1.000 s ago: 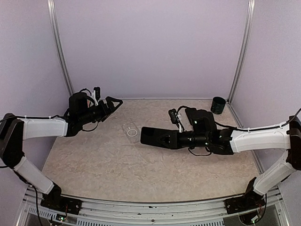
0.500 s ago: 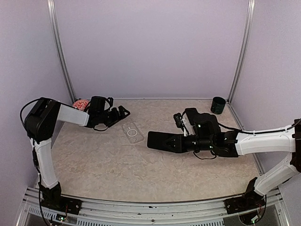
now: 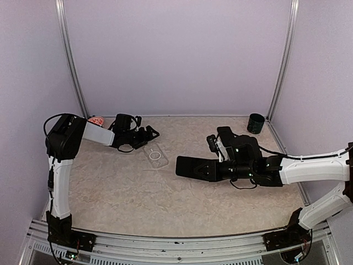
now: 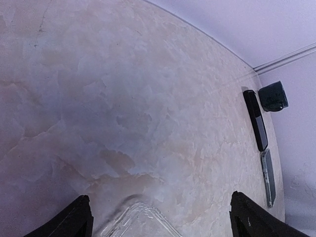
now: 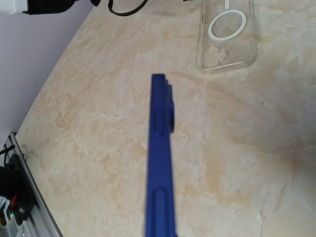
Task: Put the phone into the phone case
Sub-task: Move the phone case to the center of the board, then rotate the phone case at the center of the board.
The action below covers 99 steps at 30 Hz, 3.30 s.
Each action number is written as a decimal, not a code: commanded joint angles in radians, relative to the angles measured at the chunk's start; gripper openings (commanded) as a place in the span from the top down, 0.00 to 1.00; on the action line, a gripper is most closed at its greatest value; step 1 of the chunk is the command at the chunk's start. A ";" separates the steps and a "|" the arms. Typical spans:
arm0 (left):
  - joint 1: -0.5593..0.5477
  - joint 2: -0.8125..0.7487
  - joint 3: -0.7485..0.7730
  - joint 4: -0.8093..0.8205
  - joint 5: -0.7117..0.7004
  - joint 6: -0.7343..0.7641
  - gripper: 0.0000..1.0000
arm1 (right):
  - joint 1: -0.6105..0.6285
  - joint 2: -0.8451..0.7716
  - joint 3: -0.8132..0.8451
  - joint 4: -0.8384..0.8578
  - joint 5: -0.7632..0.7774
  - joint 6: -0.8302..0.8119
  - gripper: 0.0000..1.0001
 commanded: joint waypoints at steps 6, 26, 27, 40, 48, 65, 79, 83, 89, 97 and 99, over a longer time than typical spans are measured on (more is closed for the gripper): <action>-0.011 0.008 -0.073 0.015 0.116 -0.006 0.12 | 0.006 -0.040 0.001 0.007 0.022 -0.005 1.00; -0.212 -0.246 -0.521 0.342 0.047 -0.257 0.14 | -0.020 0.054 0.090 -0.065 -0.011 0.107 1.00; -0.222 -0.257 -0.531 0.352 0.042 -0.264 0.13 | -0.024 0.053 0.089 -0.066 -0.010 0.107 1.00; -0.238 -0.461 -0.620 0.201 -0.205 -0.208 0.12 | -0.128 0.040 0.066 -0.125 0.139 0.040 1.00; -0.346 -0.628 -0.681 0.097 -0.260 -0.235 0.12 | -0.201 0.181 0.147 -0.111 0.142 -0.036 1.00; -0.419 -0.435 -0.585 0.109 -0.235 -0.262 0.12 | -0.209 0.261 0.145 -0.042 -0.050 -0.093 1.00; -0.386 -0.294 -0.420 0.080 -0.192 -0.236 0.12 | -0.171 0.216 0.090 -0.067 -0.050 -0.092 1.00; -0.368 -0.264 -0.375 0.056 -0.180 -0.231 0.12 | -0.165 0.191 0.075 -0.069 -0.007 -0.084 1.00; -0.355 -0.228 -0.316 0.034 -0.171 -0.221 0.12 | -0.164 0.155 0.081 -0.085 0.052 -0.094 1.00; -0.350 -0.124 -0.170 -0.023 -0.144 -0.208 0.12 | -0.165 0.144 0.119 -0.133 0.145 -0.121 1.00; -0.347 -0.109 -0.147 -0.028 -0.131 -0.205 0.12 | -0.165 0.171 0.141 -0.156 0.133 -0.133 1.00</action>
